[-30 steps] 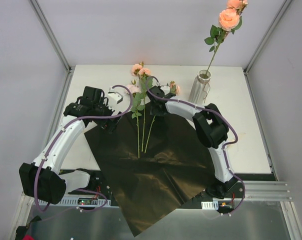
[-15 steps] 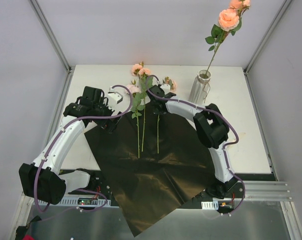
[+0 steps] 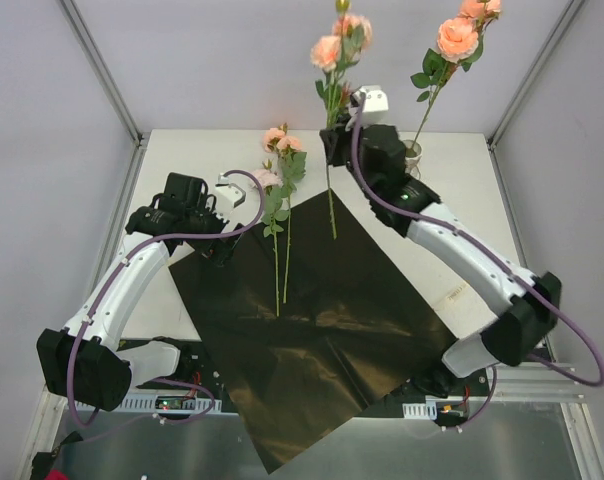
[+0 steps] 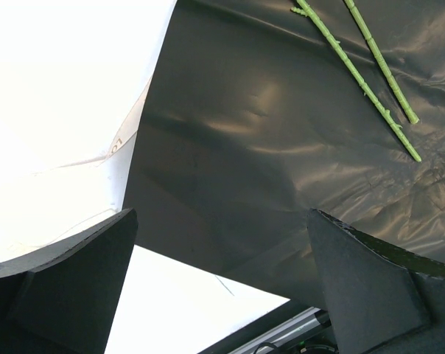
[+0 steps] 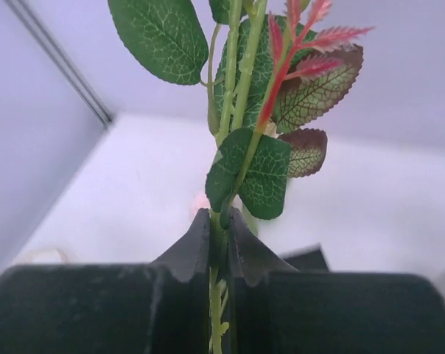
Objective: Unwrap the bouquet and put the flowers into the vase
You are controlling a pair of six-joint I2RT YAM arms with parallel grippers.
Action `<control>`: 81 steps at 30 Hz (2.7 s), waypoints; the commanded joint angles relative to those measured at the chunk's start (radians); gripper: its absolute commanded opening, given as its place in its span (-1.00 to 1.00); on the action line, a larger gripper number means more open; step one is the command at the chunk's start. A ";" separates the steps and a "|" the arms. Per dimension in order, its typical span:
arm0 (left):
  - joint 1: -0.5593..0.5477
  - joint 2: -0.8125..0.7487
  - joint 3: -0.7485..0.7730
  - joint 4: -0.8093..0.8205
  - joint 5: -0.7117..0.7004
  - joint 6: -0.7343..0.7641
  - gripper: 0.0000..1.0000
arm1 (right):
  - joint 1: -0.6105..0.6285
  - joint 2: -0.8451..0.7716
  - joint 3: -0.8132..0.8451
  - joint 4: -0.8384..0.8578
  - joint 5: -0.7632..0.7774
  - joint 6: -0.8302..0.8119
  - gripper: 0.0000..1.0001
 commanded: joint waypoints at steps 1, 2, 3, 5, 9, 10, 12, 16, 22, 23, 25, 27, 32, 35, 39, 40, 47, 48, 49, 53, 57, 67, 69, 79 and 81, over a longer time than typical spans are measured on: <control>0.009 -0.026 0.028 -0.008 0.012 0.011 0.98 | 0.003 -0.154 -0.075 0.346 -0.135 -0.383 -0.98; 0.011 -0.028 0.028 -0.008 0.014 0.012 0.98 | -0.003 -0.198 -0.117 0.437 -0.134 -0.470 -0.98; 0.009 -0.026 0.028 -0.006 0.014 0.012 0.98 | -0.028 -0.217 -0.128 0.466 -0.157 -0.497 -0.98; 0.009 -0.026 0.027 -0.006 0.017 0.014 0.98 | -0.069 -0.252 -0.127 0.491 -0.186 -0.514 -0.98; 0.009 -0.022 0.028 -0.008 0.022 0.015 0.98 | -0.202 -0.269 -0.128 0.534 -0.246 -0.503 -0.98; 0.009 -0.020 0.028 -0.008 0.025 0.015 0.98 | -0.216 -0.265 -0.133 0.558 -0.243 -0.514 -0.98; 0.011 -0.022 0.030 -0.006 0.029 0.017 0.98 | -0.242 -0.250 -0.127 0.626 -0.226 -0.564 -0.98; 0.009 -0.016 0.037 -0.006 0.034 0.017 0.98 | -0.281 -0.182 -0.093 0.670 -0.206 -0.598 -0.99; 0.009 -0.006 0.044 -0.006 0.038 0.028 0.98 | -0.312 -0.107 -0.082 0.807 -0.191 -0.611 -0.99; 0.011 -0.003 0.044 -0.006 0.035 0.031 0.98 | -0.321 -0.098 -0.081 0.818 -0.181 -0.609 -0.99; 0.009 0.001 0.044 -0.005 0.034 0.037 0.98 | -0.331 -0.073 -0.076 0.848 -0.181 -0.598 -0.99; 0.009 0.006 0.044 -0.008 0.032 0.042 0.98 | -0.344 -0.059 -0.062 0.858 -0.180 -0.591 -0.99; 0.009 0.021 0.053 -0.006 0.031 0.046 0.98 | -0.371 -0.030 -0.046 0.884 -0.172 -0.542 -0.99; 0.009 0.029 0.054 -0.006 0.034 0.046 0.98 | -0.381 -0.038 -0.046 0.885 -0.192 -0.519 -0.99; 0.009 0.047 0.054 -0.006 0.042 0.045 0.98 | -0.384 -0.055 -0.044 0.882 -0.206 -0.511 -0.99; 0.011 0.049 0.054 -0.006 0.043 0.045 0.98 | -0.384 -0.058 -0.043 0.881 -0.206 -0.509 -0.99; 0.011 0.060 0.057 -0.006 0.054 0.040 0.98 | -0.401 -0.079 -0.056 0.876 -0.218 -0.459 -0.99; 0.011 0.061 0.057 -0.006 0.055 0.040 0.98 | -0.401 -0.082 -0.056 0.875 -0.221 -0.454 -0.99; 0.009 0.061 0.057 -0.006 0.055 0.040 0.98 | -0.401 -0.084 -0.056 0.869 -0.226 -0.451 -0.98; 0.011 0.070 0.059 -0.006 0.060 0.037 0.98 | -0.404 -0.081 -0.069 0.868 -0.227 -0.445 -0.99; 0.009 0.070 0.057 -0.006 0.061 0.037 0.99 | -0.411 -0.081 -0.075 0.868 -0.237 -0.430 -0.99; 0.009 0.078 0.062 -0.006 0.065 0.034 0.98 | -0.413 -0.056 -0.176 0.876 -0.223 -0.419 -0.98; 0.009 0.075 0.060 -0.006 0.057 0.035 0.98 | -0.411 -0.052 -0.194 0.862 -0.207 -0.422 -0.99; 0.009 0.052 0.051 -0.008 0.051 0.042 0.98 | -0.411 -0.142 -0.371 0.769 -0.053 -0.408 -0.21; 0.009 0.049 0.051 -0.008 0.051 0.038 0.98 | -0.411 -0.174 -0.386 0.712 -0.033 -0.393 0.00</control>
